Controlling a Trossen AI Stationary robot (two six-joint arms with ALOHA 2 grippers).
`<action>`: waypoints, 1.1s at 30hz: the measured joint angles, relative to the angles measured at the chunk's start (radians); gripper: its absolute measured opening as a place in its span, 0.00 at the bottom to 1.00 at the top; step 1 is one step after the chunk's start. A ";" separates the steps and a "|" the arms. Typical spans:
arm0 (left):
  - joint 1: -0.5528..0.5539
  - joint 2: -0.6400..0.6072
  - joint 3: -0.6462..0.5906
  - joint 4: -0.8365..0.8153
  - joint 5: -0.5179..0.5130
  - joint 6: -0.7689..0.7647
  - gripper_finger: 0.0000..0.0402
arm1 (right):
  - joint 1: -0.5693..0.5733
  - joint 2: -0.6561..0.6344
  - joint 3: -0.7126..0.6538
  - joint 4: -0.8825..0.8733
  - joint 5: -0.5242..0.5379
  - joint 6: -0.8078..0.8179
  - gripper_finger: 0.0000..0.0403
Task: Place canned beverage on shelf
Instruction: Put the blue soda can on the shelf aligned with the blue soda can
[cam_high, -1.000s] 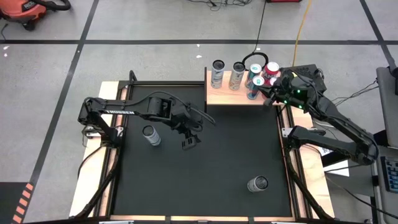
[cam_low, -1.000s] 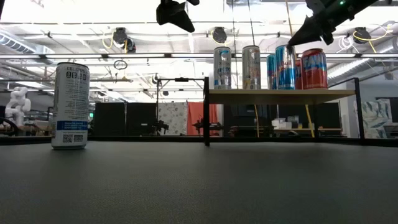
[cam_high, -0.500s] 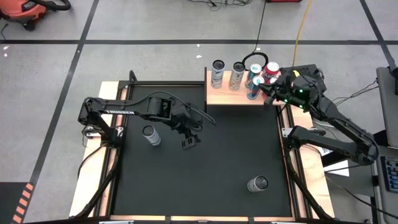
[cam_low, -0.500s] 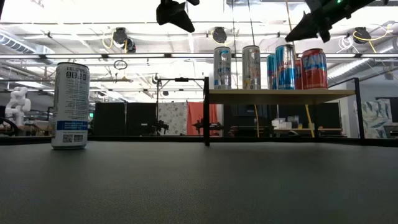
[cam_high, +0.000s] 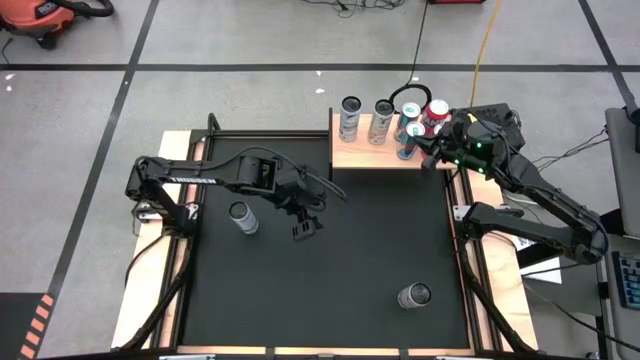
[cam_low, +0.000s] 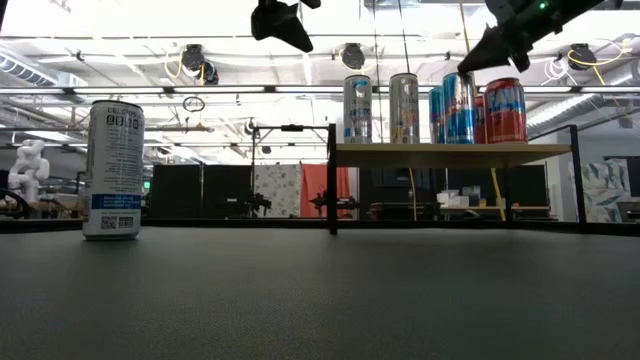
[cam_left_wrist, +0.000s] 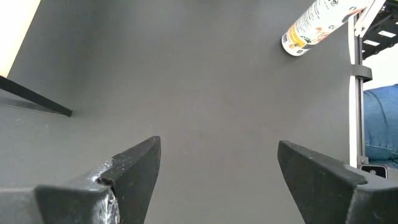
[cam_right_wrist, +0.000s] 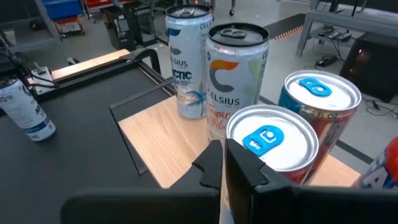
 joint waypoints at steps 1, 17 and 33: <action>0.000 0.000 0.000 0.000 0.000 0.000 0.80 | 0.000 0.000 0.000 -0.004 0.000 0.000 0.00; 0.000 0.000 0.000 0.000 0.000 0.003 0.80 | 0.000 -0.050 0.000 -0.009 0.000 -0.008 0.00; 0.000 0.000 0.000 0.000 0.000 0.002 0.80 | 0.000 0.019 0.000 0.053 0.000 -0.008 0.00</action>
